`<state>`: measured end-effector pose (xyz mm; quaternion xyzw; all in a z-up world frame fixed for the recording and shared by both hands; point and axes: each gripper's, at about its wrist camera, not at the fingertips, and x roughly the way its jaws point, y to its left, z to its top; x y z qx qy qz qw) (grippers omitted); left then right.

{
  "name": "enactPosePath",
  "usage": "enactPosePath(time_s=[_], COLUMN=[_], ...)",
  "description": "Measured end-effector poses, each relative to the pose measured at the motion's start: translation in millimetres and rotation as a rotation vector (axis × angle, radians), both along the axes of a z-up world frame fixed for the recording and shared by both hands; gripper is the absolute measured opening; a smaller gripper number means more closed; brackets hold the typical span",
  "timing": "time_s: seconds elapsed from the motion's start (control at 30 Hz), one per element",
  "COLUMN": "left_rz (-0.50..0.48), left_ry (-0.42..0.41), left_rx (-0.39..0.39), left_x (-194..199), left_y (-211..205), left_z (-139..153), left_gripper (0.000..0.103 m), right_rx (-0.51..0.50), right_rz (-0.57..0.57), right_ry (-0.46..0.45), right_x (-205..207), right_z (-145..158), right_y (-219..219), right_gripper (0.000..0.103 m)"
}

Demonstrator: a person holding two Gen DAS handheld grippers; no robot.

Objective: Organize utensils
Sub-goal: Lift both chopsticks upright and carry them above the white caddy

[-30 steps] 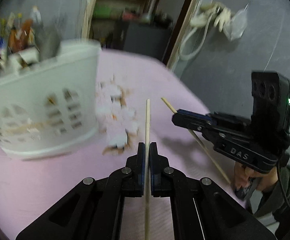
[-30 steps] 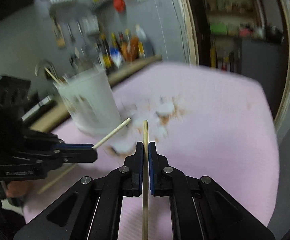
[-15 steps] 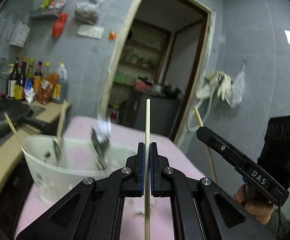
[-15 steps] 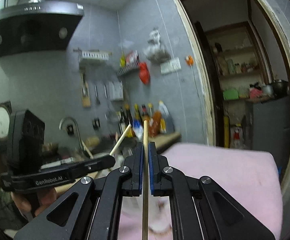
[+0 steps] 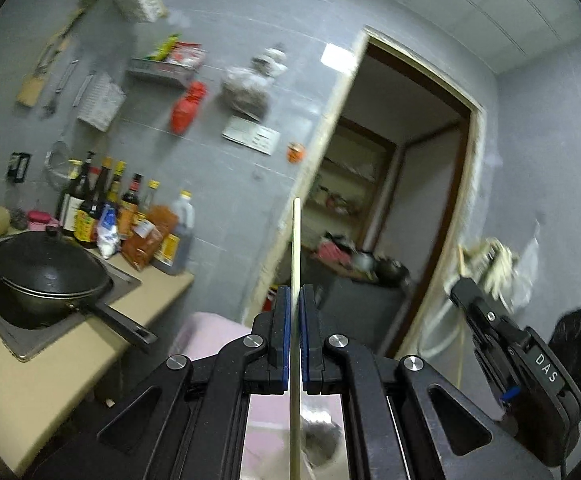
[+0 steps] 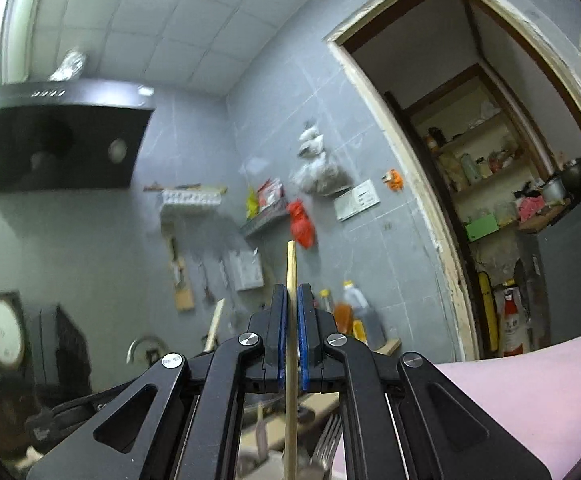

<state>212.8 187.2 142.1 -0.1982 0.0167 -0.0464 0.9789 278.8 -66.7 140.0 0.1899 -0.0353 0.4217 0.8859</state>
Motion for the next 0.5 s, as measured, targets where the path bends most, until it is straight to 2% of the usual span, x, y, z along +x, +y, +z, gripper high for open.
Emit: enactPosePath(time_s=[0.17,0.33,0.5], left_rz=[0.048,0.090,0.150], left_ry=[-0.028,-0.062,-0.095], left_rx=[-0.089,-0.125,-0.160], left_x=[7,9,4], left_y=[29,43,48], left_z=[-6,-13,-24], left_gripper=[0.002,0.002,0.002], right_rx=[0.072,0.077,0.088], right_rz=[-0.040,-0.112,-0.118], right_ry=[0.026,0.009,0.014], right_x=[20,24,29], right_z=[-3,-14,-22], right_y=[6,3,2], right_gripper=[0.003,0.003,0.003])
